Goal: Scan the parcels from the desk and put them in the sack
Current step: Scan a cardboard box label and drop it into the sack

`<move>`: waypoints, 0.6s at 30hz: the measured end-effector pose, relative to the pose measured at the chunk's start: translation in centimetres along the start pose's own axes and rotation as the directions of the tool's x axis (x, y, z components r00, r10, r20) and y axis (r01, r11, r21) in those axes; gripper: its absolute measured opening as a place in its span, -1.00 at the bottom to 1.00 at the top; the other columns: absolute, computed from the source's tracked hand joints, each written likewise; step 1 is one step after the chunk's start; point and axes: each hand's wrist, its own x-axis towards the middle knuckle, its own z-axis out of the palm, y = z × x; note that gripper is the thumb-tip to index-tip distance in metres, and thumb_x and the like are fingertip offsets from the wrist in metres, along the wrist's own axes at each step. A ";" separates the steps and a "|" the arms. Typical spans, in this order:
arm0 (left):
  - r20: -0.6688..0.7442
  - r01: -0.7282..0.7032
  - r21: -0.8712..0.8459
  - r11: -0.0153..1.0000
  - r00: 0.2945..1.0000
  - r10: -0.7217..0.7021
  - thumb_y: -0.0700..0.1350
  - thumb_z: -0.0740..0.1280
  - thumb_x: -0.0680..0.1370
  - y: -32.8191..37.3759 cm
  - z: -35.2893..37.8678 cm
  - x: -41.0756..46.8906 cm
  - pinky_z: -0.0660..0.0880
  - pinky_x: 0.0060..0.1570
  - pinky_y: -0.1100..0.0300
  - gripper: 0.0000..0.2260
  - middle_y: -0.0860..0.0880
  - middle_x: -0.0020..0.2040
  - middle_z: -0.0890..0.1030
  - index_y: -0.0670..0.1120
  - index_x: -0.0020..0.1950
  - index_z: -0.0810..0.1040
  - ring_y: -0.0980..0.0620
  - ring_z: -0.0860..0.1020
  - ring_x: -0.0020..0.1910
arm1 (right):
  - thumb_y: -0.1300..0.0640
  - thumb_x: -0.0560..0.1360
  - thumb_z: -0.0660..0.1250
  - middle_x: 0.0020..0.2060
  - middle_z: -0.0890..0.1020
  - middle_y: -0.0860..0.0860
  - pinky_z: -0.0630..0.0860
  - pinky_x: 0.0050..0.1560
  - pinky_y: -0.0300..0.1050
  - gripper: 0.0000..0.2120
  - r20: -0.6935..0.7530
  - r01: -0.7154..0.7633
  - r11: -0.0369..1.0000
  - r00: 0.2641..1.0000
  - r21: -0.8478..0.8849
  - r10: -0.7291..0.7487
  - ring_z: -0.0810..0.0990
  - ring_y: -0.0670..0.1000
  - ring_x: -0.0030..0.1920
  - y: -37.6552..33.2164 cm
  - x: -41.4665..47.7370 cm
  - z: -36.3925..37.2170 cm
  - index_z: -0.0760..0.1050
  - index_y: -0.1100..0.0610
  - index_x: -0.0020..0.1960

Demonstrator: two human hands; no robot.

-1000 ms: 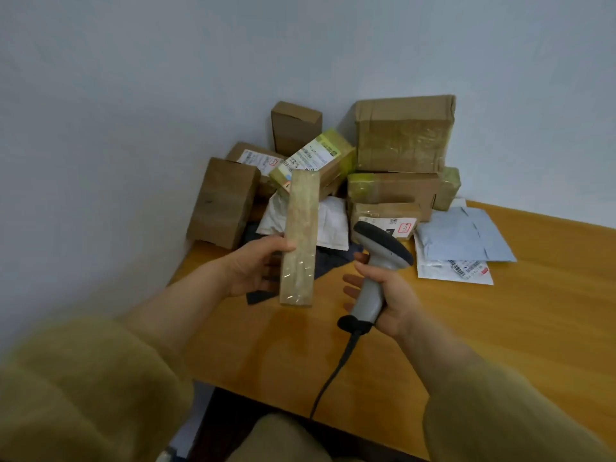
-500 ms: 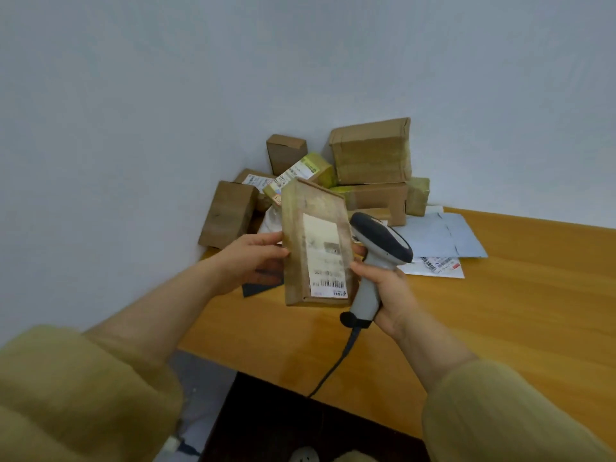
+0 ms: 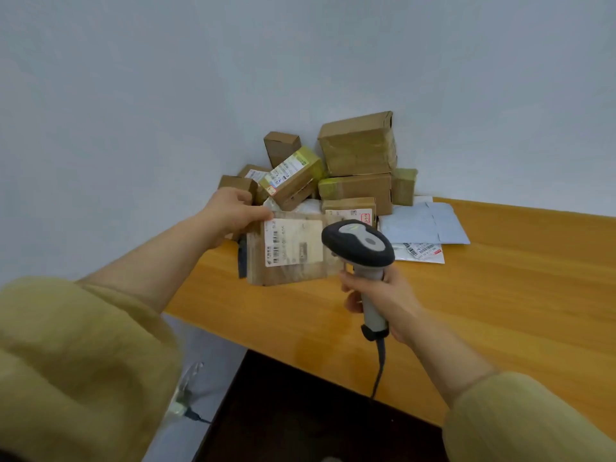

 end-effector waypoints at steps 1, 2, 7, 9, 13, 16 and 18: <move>-0.031 -0.022 0.020 1.000 0.999 0.023 -0.17 0.52 0.39 0.4 -0.3 0.3 0.54 0.05 -0.02 -0.67 -0.03 -0.24 0.49 -0.02 -0.31 0.34 -0.06 0.55 -0.16 | 0.16 0.46 0.44 -0.31 0.60 0.08 0.52 -0.35 -0.18 -0.87 0.042 0.017 0.997 0.999 -0.071 -0.014 0.52 -0.03 -0.42 -0.4 -0.6 0.0 0.53 0.19 -0.12; -0.049 -0.051 0.047 0.998 0.997 0.054 -0.14 0.54 0.37 0.8 -0.4 0.6 0.54 0.01 0.04 -0.68 -0.01 -0.24 0.49 -0.02 -0.30 0.37 -0.01 0.54 -0.16 | 0.14 0.46 0.44 -0.39 0.56 0.06 0.46 -0.39 -0.19 -0.86 0.073 0.028 0.990 0.997 -0.139 -0.018 0.46 -0.05 -0.48 -0.9 -1.1 0.0 0.51 0.18 -0.15; -0.015 -0.134 0.253 0.958 0.990 0.142 0.03 0.59 0.28 2.3 -1.1 2.1 0.57 0.07 0.04 -0.70 -0.01 -0.04 0.63 -0.08 -0.10 0.65 0.03 0.59 0.00 | 0.14 0.42 0.49 -0.59 0.49 -0.12 0.39 -0.45 -0.27 -0.83 0.104 0.082 0.943 0.993 -0.323 -0.051 0.39 -0.15 -0.56 -3.0 -3.3 0.4 0.49 0.03 -0.12; 0.036 -0.160 0.320 0.934 0.987 0.156 0.06 0.57 0.29 2.9 -1.3 2.5 0.58 0.07 0.02 -0.65 -0.04 -0.05 0.66 -0.12 -0.05 0.68 0.01 0.60 -0.02 | 0.12 0.41 0.50 -0.62 0.49 -0.22 0.34 -0.48 -0.39 -0.78 0.115 0.144 0.906 0.988 -0.397 -0.106 0.42 -0.23 -0.57 -3.6 -4.0 0.6 0.47 -0.05 -0.10; 0.127 -0.222 0.354 0.909 0.974 0.188 0.02 0.54 0.35 3.9 -1.2 3.4 0.58 0.07 -0.01 -0.70 -0.09 -0.07 0.67 -0.15 -0.04 0.69 -0.01 0.62 -0.03 | 0.11 0.39 0.52 -0.56 0.51 -0.34 0.32 -0.48 -0.46 -0.71 0.083 0.185 0.846 0.983 -0.500 -0.166 0.46 -0.36 -0.51 -4.4 -4.8 0.9 0.44 -0.16 -0.11; 0.161 -0.252 0.366 0.896 0.965 0.205 0.02 0.52 0.37 4.3 -1.1 3.9 0.56 0.09 -0.02 -0.70 -0.08 -0.07 0.66 -0.16 -0.04 0.69 -0.01 0.61 -0.01 | 0.16 0.40 0.50 -0.43 0.57 -0.19 0.38 -0.41 -0.37 -0.77 0.034 0.168 0.820 0.983 -0.547 -0.179 0.49 -0.26 -0.46 -4.5 -5.2 1.1 0.49 -0.07 -0.09; 0.172 -0.270 0.370 0.889 0.960 0.220 0.03 0.52 0.37 4.5 -1.1 4.3 0.56 0.09 0.00 -0.71 -0.05 -0.09 0.66 -0.15 -0.05 0.69 0.00 0.60 -0.01 | 0.16 0.40 0.49 -0.29 0.58 -0.12 0.44 -0.34 -0.26 -0.77 -0.003 0.151 0.807 0.982 -0.570 -0.186 0.51 -0.18 -0.37 -4.7 -5.4 1.4 0.53 0.01 0.00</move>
